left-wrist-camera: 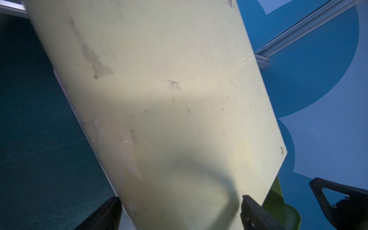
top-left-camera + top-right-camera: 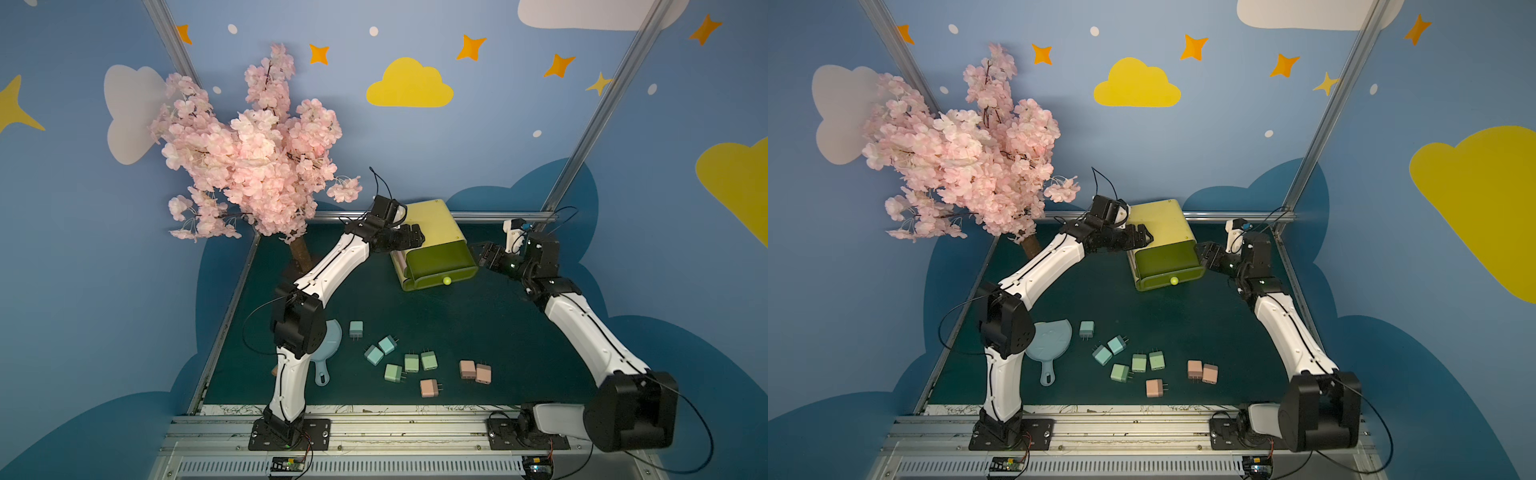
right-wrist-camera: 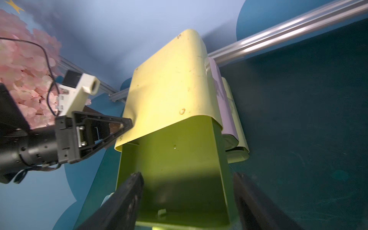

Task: Place the plugs into the drawer by color
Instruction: Adjust the storage box at the center of the board, then pick up the plug from the center of the board.

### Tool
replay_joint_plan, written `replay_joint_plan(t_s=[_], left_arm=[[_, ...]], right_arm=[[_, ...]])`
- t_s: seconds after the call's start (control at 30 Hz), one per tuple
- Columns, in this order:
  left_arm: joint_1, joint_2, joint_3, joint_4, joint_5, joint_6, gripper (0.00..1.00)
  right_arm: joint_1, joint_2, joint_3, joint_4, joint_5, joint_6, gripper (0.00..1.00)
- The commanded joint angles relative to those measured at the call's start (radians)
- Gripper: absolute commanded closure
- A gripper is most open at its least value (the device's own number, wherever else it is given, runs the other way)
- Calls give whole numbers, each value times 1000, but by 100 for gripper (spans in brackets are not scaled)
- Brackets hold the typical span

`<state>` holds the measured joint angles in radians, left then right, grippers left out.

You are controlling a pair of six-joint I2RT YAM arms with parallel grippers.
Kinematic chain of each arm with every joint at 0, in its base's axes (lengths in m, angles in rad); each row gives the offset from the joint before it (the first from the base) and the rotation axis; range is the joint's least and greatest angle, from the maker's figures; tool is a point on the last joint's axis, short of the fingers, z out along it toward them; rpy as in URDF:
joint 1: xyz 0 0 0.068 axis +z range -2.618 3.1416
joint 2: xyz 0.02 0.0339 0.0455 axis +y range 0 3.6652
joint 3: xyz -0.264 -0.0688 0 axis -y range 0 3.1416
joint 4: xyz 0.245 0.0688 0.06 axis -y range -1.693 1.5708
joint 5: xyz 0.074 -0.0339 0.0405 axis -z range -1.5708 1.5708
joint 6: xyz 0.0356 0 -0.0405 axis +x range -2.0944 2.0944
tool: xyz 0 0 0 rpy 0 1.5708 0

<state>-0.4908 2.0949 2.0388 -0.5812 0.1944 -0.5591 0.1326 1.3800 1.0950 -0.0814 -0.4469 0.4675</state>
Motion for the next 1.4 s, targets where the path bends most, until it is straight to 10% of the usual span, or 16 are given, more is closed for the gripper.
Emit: replay_joint_plan(t_s=[0.0,0.3,0.87,1.07,1.37], left_arm=[[-3,88,114,-6,63,-4,6],[-1,338,542,-200,98,-8,6],[-5,167,425,-241,-47,107,6],[-5,145,429,-247,-54,130,5],[22,159,472,-269,-36,121,5]], right_arm=[[-3,83,97,-59,-170,-25,24],[-19,137,121,-60,-174,-43,24],[9,11,80,-98,-44,-86,24],[178,-120,7,-145,87,-144,25],[753,-121,-201,31,500,-210,31]])
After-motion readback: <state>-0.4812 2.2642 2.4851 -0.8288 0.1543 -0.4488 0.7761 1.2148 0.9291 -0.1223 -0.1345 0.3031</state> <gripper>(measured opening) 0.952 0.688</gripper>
